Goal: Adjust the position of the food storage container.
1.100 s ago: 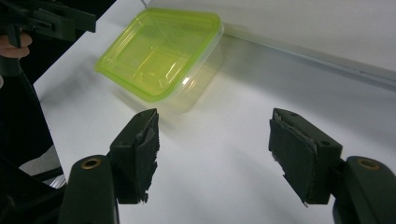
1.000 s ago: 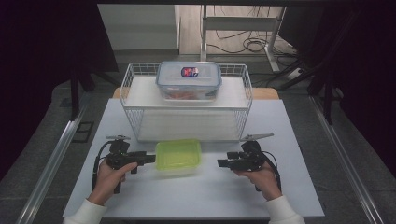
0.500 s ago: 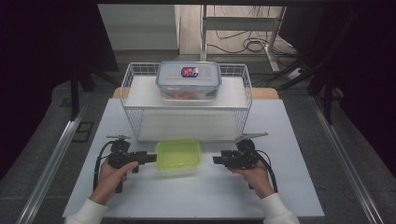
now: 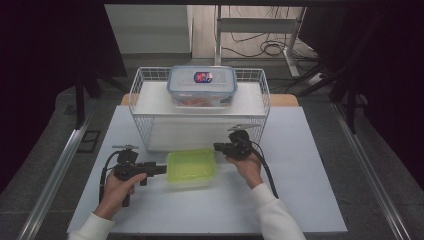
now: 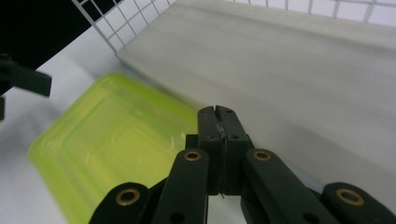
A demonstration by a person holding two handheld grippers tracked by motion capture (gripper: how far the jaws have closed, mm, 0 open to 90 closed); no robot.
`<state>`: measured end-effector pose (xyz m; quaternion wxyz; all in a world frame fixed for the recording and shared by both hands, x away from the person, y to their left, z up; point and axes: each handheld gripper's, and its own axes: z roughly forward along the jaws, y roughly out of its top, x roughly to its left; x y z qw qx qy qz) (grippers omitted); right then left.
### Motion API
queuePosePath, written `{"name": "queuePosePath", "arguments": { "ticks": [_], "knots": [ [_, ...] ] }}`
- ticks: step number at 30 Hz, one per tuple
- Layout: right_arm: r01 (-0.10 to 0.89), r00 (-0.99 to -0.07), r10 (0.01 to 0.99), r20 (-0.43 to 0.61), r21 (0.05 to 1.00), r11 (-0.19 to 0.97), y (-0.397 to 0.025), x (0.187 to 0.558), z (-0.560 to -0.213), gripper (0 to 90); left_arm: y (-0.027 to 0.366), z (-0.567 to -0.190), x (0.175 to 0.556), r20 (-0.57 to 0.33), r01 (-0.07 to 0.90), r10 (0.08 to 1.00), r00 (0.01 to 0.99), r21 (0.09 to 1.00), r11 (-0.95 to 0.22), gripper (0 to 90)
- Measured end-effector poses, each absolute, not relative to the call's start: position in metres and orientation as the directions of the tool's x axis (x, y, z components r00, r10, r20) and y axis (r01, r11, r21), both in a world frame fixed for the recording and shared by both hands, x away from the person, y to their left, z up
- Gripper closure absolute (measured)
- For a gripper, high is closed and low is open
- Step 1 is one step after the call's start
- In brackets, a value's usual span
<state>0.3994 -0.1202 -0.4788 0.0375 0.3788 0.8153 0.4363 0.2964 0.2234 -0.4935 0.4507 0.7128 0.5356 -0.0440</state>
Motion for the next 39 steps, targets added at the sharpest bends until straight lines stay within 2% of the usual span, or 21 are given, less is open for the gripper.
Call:
{"name": "queuePosePath", "arguments": {
  "ticks": [6,13,22,27,28,29,30,31,36,37,39],
  "knots": [
    [0.566,-0.725,0.646,0.237,0.740,0.364,-0.094,0.410,-0.483,88.9,0.224,-0.492,0.296,-0.545,0.799,0.718,0.433,0.600,-0.026,33.2],
    [0.565,-0.725,0.654,0.216,0.730,0.385,-0.092,0.417,-0.492,88.9,0.223,-0.492,0.296,-0.544,0.800,0.717,0.436,0.600,-0.032,32.9],
    [0.516,-0.778,0.603,0.177,0.727,0.452,-0.091,0.411,-0.489,89.0,0.224,-0.491,0.296,-0.551,0.802,0.711,0.437,0.597,-0.030,32.6],
    [0.500,-0.768,0.628,0.122,0.727,0.471,-0.088,0.416,-0.492,88.9,0.223,-0.490,0.295,-0.545,0.799,0.713,0.442,0.601,-0.036,32.3],
    [0.472,-0.776,0.624,0.091,0.739,0.480,-0.089,0.419,-0.494,89.0,0.223,-0.490,0.295,-0.544,0.798,0.713,0.442,0.601,-0.037,32.3],
    [0.472,-0.776,0.624,0.091,0.739,0.480,-0.089,0.419,-0.494,89.0,0.223,-0.490,0.295,-0.544,0.798,0.713,0.442,0.601,-0.037,32.2],
    [0.523,-0.767,0.624,0.153,0.712,0.468,-0.088,0.417,-0.494,89.0,0.223,-0.490,0.295,-0.543,0.798,0.713,0.443,0.602,-0.037,32.2],
    [0.430,-0.802,0.594,0.060,0.750,0.503,-0.088,0.424,-0.498,89.0,0.223,-0.490,0.295,-0.544,0.798,0.713,0.442,0.601,-0.036,32.1],
    [0.434,-0.816,0.574,0.065,0.725,0.534,-0.084,0.416,-0.499,89.0,0.224,-0.491,0.296,-0.544,0.801,0.713,0.441,0.597,-0.041,31.4],
    [0.497,-0.796,0.592,0.125,0.693,0.522,-0.083,0.410,-0.498,89.0,0.225,-0.491,0.296,-0.544,0.800,0.713,0.443,0.598,-0.041,31.4],
    [0.485,-0.805,0.583,0.110,0.688,0.539,-0.083,0.404,-0.496,89.0,0.226,-0.490,0.295,-0.546,0.799,0.712,0.442,0.601,-0.035,31.3]
  ]
}}
